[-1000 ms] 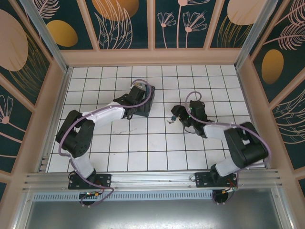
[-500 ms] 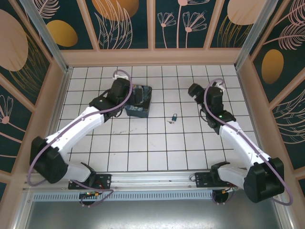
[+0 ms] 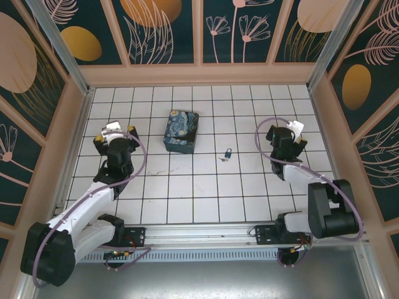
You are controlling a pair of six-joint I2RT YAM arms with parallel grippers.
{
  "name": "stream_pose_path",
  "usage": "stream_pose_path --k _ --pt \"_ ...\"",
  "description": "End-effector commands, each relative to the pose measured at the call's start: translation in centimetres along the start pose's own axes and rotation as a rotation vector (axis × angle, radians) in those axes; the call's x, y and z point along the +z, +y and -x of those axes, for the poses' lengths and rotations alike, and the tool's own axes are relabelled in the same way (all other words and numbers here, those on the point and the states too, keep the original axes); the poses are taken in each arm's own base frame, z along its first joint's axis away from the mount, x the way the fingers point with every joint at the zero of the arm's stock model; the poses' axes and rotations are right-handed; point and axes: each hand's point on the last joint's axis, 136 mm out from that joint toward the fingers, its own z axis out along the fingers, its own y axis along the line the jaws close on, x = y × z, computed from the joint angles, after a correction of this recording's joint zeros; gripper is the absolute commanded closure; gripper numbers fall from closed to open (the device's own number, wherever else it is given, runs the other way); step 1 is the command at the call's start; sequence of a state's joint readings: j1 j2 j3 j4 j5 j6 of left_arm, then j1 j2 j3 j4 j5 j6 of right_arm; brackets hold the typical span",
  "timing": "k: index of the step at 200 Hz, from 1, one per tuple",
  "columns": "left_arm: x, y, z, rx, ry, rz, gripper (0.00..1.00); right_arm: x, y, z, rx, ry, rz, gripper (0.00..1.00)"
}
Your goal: Unlock the padlock with the key
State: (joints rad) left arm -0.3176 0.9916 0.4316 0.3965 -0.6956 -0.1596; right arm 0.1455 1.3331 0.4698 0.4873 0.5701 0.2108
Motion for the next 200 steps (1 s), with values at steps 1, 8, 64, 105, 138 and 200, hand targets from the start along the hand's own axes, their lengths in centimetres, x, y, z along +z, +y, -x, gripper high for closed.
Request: stream_pose_path --k 1,8,64,105,138,200 --pt "0.5 1.7 1.3 -0.057 -0.125 0.026 0.01 -0.1 1.6 2.7 0.013 -0.144 0.09 0.01" --pt "0.8 2.2 0.8 -0.07 -0.13 0.039 0.01 0.0 1.9 2.6 -0.021 -0.154 0.109 0.01" --pt "2.9 2.0 -2.9 -0.057 -0.167 -0.024 0.01 -0.9 1.2 1.3 -0.013 -0.228 0.257 0.02" --pt "5.5 1.7 -4.9 -0.072 -0.115 -0.105 0.01 -0.6 1.1 0.2 0.01 -0.272 0.358 0.07" --pt "6.0 0.8 -5.9 -0.052 -0.087 -0.176 0.01 -0.1 1.4 -0.4 0.004 -0.219 0.37 0.02" --pt "6.0 0.8 -5.9 -0.05 -0.09 -0.176 0.01 -0.1 1.8 -0.5 -0.021 -0.217 0.367 0.01"
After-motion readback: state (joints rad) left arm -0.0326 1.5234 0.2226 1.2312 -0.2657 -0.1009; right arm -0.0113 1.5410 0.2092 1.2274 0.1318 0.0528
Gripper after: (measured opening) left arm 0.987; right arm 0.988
